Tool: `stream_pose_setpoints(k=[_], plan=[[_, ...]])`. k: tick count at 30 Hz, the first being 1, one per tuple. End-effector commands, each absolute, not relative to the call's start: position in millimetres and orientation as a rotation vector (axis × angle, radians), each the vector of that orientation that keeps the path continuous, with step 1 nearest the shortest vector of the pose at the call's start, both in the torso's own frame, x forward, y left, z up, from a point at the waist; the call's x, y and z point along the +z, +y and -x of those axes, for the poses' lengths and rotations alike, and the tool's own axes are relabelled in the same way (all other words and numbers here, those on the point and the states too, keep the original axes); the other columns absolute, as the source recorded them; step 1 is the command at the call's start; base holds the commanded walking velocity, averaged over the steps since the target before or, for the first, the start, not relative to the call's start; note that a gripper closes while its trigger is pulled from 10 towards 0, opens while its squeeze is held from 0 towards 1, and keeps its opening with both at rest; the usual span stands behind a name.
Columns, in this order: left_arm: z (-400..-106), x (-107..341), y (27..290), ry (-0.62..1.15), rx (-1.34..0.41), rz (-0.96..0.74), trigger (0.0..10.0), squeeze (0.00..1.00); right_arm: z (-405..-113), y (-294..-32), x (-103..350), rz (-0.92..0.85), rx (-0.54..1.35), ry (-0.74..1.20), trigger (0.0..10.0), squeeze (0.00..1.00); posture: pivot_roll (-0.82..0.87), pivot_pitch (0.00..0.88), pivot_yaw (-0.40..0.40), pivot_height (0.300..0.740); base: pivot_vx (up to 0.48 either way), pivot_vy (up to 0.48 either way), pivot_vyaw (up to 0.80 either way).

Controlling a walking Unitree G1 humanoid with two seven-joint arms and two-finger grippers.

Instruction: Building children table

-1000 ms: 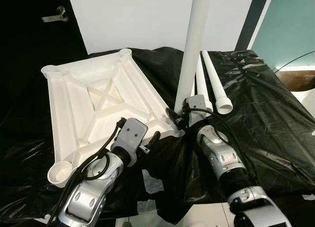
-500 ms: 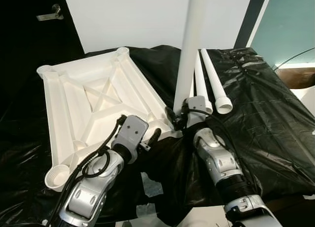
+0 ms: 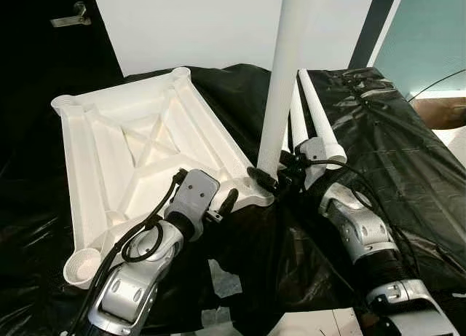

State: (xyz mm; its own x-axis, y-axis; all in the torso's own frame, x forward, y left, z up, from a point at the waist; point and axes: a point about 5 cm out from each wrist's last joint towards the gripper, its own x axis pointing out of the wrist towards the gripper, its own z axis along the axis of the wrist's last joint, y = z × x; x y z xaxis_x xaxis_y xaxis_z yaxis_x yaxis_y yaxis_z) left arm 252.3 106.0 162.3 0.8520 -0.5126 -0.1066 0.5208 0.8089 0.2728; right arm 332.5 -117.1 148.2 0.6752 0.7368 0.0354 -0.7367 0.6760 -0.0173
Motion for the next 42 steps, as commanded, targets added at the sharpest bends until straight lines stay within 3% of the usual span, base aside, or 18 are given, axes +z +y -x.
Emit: stream_pose_setpoints(k=[1,15,16,17,18,24,35,42], plan=[[-252.4,163.4,104.6,0.025,-0.575,-0.306,10.0,0.00,-336.0,-116.1,147.1,0.048,0.890,-0.039,10.0,0.00,0.14,0.031,-0.020,0.740,0.000,0.000,0.00],[-251.8,137.7,99.7,0.017,-0.577,-0.230,10.0,0.00,-351.4,-105.4,146.8,0.157,0.998,-0.013,9.9,0.00,0.17,0.011,-0.039,0.740,0.000,0.000,0.00],[-251.8,132.3,100.9,0.004,-0.562,-0.248,10.0,0.00,-351.1,-105.4,144.8,0.152,1.005,-0.005,0.6,0.00,0.17,0.004,-0.043,0.740,0.000,0.000,0.00],[-251.8,132.3,100.9,0.004,-0.562,-0.248,10.0,0.00,-351.1,-105.4,144.8,0.152,1.005,-0.005,0.6,0.00,0.17,0.004,-0.043,0.740,0.000,0.000,0.00],[-251.9,131.3,101.0,-0.010,-0.549,-0.247,10.0,0.00,-350.9,-106.3,143.7,0.149,1.006,-0.005,0.0,0.00,0.17,0.004,-0.043,0.740,0.000,0.000,0.00],[-249.3,132.8,96.8,-0.056,-0.531,-0.196,10.0,0.00,-351.2,-110.7,137.8,0.148,0.999,-0.004,0.0,0.00,0.17,0.000,-0.039,0.740,0.000,0.000,0.00],[-250.0,136.8,98.1,-0.099,-0.548,-0.209,10.0,0.00,-346.6,-106.3,124.0,0.122,0.809,0.023,0.0,0.00,0.16,0.002,-0.036,0.740,0.000,0.000,0.00],[-249.5,138.0,100.4,-0.101,-0.558,-0.225,10.0,0.00,-334.4,-88.8,111.9,0.039,0.544,0.032,0.0,0.00,0.16,0.011,-0.038,0.740,0.000,0.000,0.00]])
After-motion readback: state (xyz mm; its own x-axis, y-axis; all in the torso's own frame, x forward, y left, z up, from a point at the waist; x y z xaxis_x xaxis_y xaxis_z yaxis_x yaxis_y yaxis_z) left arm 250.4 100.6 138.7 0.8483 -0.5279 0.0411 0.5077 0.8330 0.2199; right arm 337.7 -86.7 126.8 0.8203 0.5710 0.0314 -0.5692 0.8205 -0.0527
